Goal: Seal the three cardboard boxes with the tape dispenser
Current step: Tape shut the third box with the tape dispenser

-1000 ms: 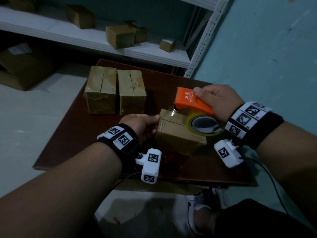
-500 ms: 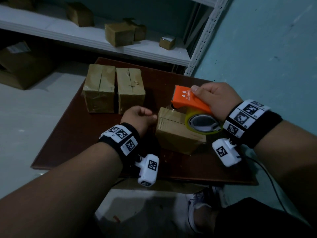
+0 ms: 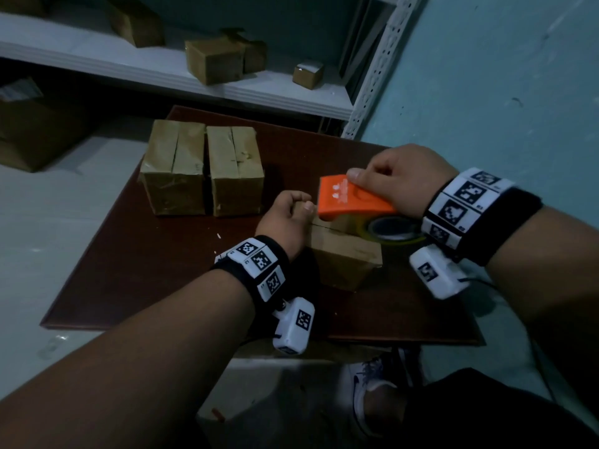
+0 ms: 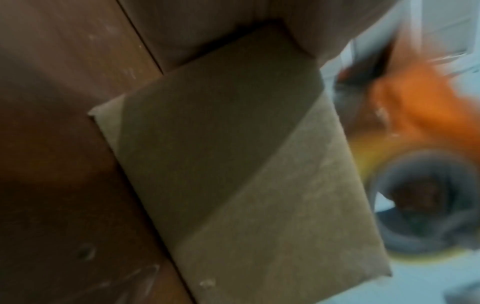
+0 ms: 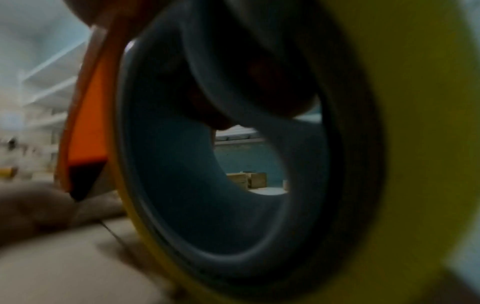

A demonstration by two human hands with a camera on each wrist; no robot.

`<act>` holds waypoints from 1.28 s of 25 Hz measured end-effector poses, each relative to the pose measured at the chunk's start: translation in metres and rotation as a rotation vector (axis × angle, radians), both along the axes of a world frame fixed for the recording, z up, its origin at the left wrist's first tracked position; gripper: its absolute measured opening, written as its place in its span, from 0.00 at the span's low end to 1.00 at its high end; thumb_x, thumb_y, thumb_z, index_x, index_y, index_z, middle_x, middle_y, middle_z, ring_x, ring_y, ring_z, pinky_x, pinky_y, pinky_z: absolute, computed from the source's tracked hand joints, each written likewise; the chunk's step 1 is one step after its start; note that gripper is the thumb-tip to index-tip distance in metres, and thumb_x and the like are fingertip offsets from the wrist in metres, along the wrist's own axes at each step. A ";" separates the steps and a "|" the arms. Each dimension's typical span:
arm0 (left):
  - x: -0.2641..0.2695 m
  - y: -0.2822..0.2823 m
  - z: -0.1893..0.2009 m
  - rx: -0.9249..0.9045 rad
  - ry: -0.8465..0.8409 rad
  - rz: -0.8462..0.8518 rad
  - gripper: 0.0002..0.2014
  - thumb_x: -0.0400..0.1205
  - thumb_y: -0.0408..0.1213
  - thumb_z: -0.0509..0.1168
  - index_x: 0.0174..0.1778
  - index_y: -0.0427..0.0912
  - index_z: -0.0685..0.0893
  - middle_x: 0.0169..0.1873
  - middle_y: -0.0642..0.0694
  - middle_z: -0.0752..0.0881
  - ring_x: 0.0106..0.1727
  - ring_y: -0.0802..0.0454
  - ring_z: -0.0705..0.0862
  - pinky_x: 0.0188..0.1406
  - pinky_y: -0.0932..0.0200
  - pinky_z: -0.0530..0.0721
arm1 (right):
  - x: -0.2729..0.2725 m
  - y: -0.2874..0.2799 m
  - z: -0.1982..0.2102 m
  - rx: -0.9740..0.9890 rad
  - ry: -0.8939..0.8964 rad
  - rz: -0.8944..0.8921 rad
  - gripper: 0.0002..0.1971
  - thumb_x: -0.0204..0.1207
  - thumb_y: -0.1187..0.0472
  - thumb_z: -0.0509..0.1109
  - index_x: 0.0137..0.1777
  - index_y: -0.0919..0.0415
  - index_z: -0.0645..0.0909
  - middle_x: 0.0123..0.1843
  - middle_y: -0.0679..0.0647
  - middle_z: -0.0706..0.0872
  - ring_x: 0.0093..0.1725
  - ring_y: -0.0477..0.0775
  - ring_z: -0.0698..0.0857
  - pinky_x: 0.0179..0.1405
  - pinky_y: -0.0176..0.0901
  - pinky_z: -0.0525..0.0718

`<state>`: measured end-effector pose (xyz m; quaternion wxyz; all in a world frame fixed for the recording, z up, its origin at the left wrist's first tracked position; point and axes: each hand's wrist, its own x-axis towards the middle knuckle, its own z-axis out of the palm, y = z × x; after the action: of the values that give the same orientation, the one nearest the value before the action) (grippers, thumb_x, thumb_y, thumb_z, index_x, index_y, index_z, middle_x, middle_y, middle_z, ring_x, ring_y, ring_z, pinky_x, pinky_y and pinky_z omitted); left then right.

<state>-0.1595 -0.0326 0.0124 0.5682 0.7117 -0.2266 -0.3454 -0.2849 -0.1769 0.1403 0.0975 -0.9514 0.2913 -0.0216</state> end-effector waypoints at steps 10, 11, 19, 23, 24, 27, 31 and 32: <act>-0.004 -0.003 0.007 0.112 -0.087 -0.023 0.13 0.88 0.56 0.67 0.66 0.59 0.79 0.62 0.54 0.81 0.58 0.50 0.82 0.41 0.56 0.78 | -0.080 -0.036 -0.022 -0.013 0.110 -0.085 0.30 0.72 0.21 0.57 0.45 0.45 0.87 0.44 0.43 0.88 0.47 0.50 0.86 0.52 0.51 0.83; -0.004 -0.003 0.009 0.120 -0.083 -0.027 0.17 0.85 0.58 0.70 0.66 0.59 0.79 0.62 0.53 0.81 0.59 0.49 0.83 0.43 0.54 0.80 | -0.083 -0.037 -0.028 -0.011 0.116 -0.083 0.28 0.75 0.23 0.59 0.46 0.45 0.87 0.44 0.44 0.88 0.48 0.51 0.86 0.53 0.52 0.84; -0.001 -0.019 0.024 0.466 -0.633 -0.242 0.32 0.87 0.60 0.65 0.83 0.48 0.71 0.86 0.42 0.66 0.83 0.39 0.71 0.81 0.39 0.75 | -0.083 -0.045 -0.046 -0.007 0.140 -0.063 0.25 0.83 0.27 0.58 0.47 0.46 0.85 0.43 0.46 0.87 0.45 0.50 0.85 0.51 0.51 0.84; -0.016 -0.039 0.033 0.599 -0.910 -0.405 0.33 0.91 0.63 0.48 0.88 0.47 0.66 0.93 0.44 0.50 0.93 0.41 0.43 0.89 0.25 0.47 | -0.086 -0.044 -0.052 0.007 0.089 -0.076 0.25 0.83 0.27 0.58 0.47 0.46 0.84 0.43 0.46 0.87 0.45 0.50 0.85 0.50 0.50 0.83; -0.021 -0.043 0.033 0.638 -0.946 -0.437 0.34 0.91 0.65 0.44 0.89 0.50 0.64 0.93 0.45 0.50 0.93 0.41 0.41 0.87 0.22 0.46 | -0.086 -0.044 -0.053 0.005 0.081 -0.074 0.25 0.83 0.27 0.58 0.46 0.46 0.84 0.43 0.46 0.87 0.44 0.50 0.85 0.49 0.50 0.83; -0.027 -0.046 0.031 0.737 -0.989 -0.503 0.39 0.85 0.74 0.39 0.88 0.59 0.65 0.91 0.45 0.60 0.92 0.37 0.51 0.84 0.17 0.51 | -0.087 -0.046 -0.057 0.004 0.076 -0.057 0.25 0.83 0.27 0.57 0.45 0.47 0.83 0.42 0.45 0.86 0.43 0.48 0.85 0.46 0.49 0.82; -0.027 -0.044 0.033 0.746 -1.028 -0.500 0.39 0.80 0.78 0.42 0.75 0.57 0.76 0.71 0.44 0.79 0.76 0.37 0.72 0.70 0.25 0.76 | -0.091 -0.049 -0.054 0.006 0.067 -0.042 0.25 0.81 0.26 0.58 0.47 0.45 0.85 0.43 0.44 0.87 0.45 0.48 0.85 0.48 0.49 0.83; -0.028 -0.044 0.034 0.746 -1.029 -0.498 0.39 0.80 0.79 0.42 0.73 0.57 0.77 0.69 0.44 0.79 0.74 0.37 0.73 0.67 0.28 0.78 | -0.092 -0.051 -0.052 0.008 0.070 -0.042 0.25 0.80 0.25 0.59 0.46 0.45 0.85 0.43 0.44 0.87 0.45 0.47 0.85 0.48 0.48 0.83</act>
<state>-0.1875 -0.0761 0.0462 0.0085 0.8603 -0.4906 -0.1384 -0.3772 -0.2276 0.0887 0.0907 -0.9448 0.3147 0.0108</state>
